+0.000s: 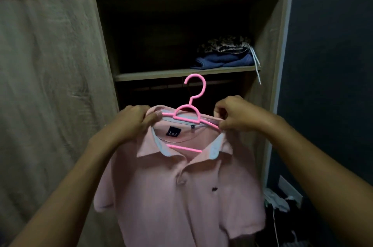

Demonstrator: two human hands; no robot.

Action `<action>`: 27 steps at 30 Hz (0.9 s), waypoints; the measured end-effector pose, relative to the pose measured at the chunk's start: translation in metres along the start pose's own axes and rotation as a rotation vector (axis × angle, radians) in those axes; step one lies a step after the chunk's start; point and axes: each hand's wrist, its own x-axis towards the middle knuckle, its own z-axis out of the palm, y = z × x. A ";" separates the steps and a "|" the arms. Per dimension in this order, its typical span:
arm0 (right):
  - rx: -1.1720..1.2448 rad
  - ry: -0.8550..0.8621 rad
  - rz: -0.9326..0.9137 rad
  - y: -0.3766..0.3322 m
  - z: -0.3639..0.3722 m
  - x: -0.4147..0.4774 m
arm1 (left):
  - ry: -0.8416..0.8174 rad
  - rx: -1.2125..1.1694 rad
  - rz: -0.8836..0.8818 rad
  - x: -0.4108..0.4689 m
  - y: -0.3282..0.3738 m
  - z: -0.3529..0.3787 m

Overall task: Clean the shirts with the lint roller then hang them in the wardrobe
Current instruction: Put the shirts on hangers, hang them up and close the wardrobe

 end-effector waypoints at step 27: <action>0.520 0.263 -0.133 -0.041 -0.025 0.016 | 0.109 -0.175 0.140 -0.015 0.019 0.021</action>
